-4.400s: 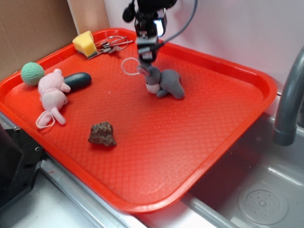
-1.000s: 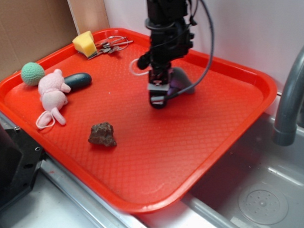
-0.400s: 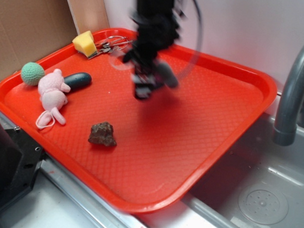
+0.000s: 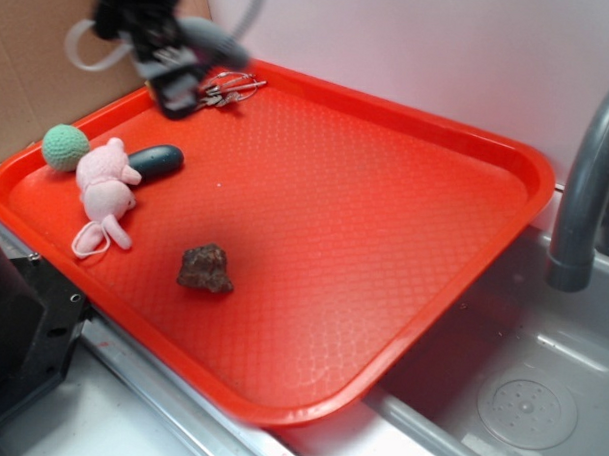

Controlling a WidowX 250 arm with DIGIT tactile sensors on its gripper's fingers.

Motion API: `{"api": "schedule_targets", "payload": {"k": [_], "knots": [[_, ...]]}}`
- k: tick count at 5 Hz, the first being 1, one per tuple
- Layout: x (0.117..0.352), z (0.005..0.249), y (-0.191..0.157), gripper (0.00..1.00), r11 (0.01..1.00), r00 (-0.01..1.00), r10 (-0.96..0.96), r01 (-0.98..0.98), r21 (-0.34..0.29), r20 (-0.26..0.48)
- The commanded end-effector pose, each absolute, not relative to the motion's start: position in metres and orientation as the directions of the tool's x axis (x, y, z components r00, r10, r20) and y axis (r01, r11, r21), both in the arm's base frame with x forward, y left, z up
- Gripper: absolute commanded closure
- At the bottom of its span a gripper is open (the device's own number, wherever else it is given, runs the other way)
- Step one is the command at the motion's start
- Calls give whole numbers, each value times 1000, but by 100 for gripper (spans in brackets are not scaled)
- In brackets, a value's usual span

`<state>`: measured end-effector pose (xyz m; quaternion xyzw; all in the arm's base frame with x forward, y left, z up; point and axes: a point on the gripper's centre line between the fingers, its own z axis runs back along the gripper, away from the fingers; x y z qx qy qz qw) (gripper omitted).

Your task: Grab the gray animal.

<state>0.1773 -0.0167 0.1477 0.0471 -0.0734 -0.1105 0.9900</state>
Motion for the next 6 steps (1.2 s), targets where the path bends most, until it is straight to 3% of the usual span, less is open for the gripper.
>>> {"api": "schedule_targets", "payload": {"k": [1, 3, 6], "knots": [[206, 174, -20, 100, 999, 989, -8, 0, 50, 148], [213, 179, -9, 100, 982, 982, 187, -187, -18, 22], [213, 181, -9, 100, 984, 982, 180, -179, -15, 58]]}}
